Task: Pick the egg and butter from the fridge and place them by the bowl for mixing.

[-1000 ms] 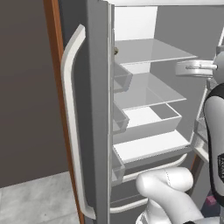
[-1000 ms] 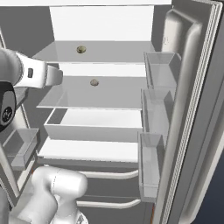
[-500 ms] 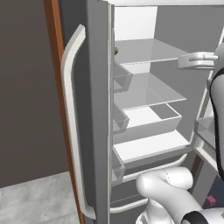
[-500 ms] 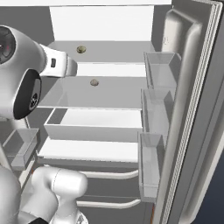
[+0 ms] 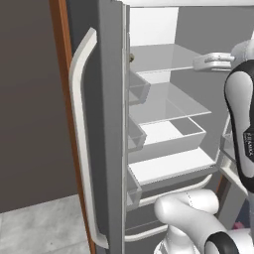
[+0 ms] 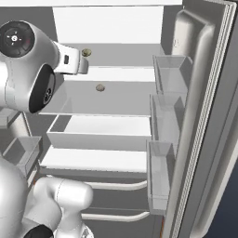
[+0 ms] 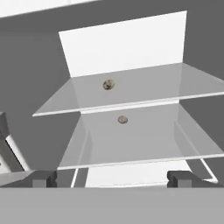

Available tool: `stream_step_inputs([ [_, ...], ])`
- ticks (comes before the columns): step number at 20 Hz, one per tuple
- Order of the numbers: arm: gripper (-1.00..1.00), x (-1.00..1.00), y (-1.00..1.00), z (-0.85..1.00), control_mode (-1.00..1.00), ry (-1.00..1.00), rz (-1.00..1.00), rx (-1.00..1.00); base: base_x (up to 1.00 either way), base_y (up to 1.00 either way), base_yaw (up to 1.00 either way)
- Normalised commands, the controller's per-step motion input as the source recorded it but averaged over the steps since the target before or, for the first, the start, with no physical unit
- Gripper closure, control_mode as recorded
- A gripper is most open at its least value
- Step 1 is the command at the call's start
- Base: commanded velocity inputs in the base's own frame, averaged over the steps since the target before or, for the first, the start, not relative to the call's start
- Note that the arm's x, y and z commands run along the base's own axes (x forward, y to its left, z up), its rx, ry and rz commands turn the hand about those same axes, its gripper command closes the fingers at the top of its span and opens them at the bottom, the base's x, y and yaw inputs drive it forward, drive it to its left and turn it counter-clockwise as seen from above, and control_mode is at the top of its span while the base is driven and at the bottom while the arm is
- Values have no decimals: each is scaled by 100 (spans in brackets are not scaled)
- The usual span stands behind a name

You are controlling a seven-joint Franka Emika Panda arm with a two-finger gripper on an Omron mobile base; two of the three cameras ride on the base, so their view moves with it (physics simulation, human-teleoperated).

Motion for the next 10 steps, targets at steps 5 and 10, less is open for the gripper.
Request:
stream_step_inputs([
  [5, -100, 50, 0, -10, -100, 0, 0, 0, 0, 0, 0],
  [10, -100, 35, 22, -15, -100, 0, 6, 0, 0, 0, 0],
])
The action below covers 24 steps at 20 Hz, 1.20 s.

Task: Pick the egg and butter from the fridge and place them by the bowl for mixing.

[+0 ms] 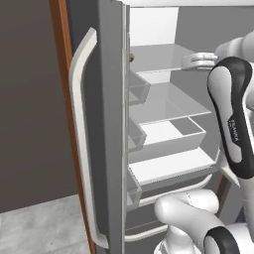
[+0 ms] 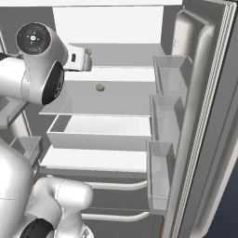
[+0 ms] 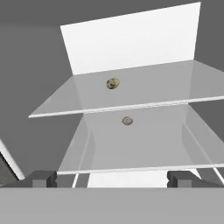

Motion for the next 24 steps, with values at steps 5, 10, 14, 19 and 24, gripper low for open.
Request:
stream_step_inputs([
  [5, -100, 27, 36, -9, -100, 0, 4, -1, 0, 0, 0],
  [10, -100, 39, 1, 0, -100, 0, 0, 0, 0, 0, 0],
  [14, -100, 49, 0, 0, -100, 0, 0, 0, 0, 0, 0],
  [19, -100, 52, 0, 0, -100, 0, 0, 0, 0, 0, 0],
  [24, -100, 49, 13, -6, -100, 0, 0, 0, 0, 0, 0],
])
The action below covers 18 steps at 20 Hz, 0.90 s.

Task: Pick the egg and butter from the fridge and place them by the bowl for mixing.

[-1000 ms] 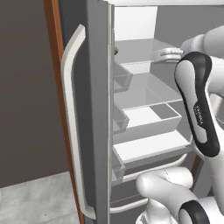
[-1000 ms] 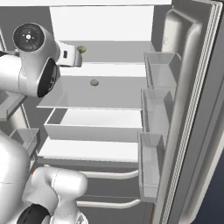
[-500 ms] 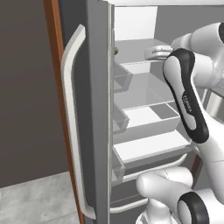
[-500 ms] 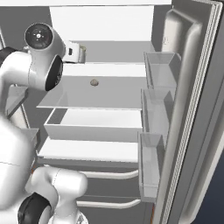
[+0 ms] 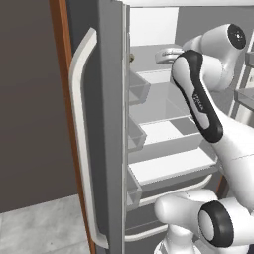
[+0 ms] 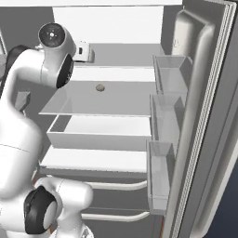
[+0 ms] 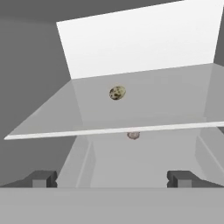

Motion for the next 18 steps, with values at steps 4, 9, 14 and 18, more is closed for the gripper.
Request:
stream_step_inputs([
  [4, -100, 48, 19, -8, -100, 0, 0, 0, 0, 0, 0],
  [9, -100, 51, 19, -15, -100, 0, 0, 0, 0, 0, 0],
  [14, -100, 57, 13, -17, -100, 0, 0, 0, 0, 0, 0],
  [18, -100, 61, 7, -6, -100, 0, 0, 0, 0, 0, 0],
])
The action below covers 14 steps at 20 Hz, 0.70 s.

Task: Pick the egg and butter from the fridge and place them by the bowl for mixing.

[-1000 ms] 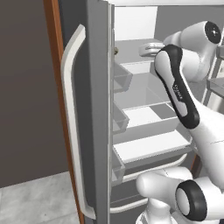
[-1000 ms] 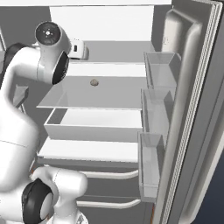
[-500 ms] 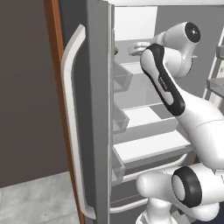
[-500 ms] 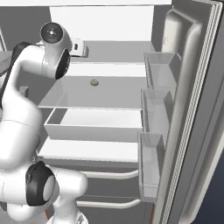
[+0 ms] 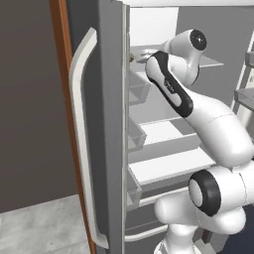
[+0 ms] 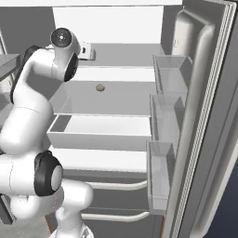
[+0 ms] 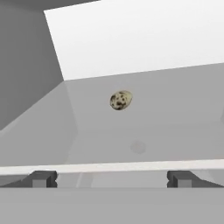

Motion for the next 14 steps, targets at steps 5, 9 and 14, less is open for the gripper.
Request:
stream_step_inputs([
  [5, -100, 64, 3, 0, -100, 7, 0, 0, 0, 0, 0],
  [9, -100, 66, 4, 0, -100, 4, 0, 0, 0, 0, 0],
  [14, -100, 62, 8, 0, -100, 3, 0, 0, 0, 0, 0],
])
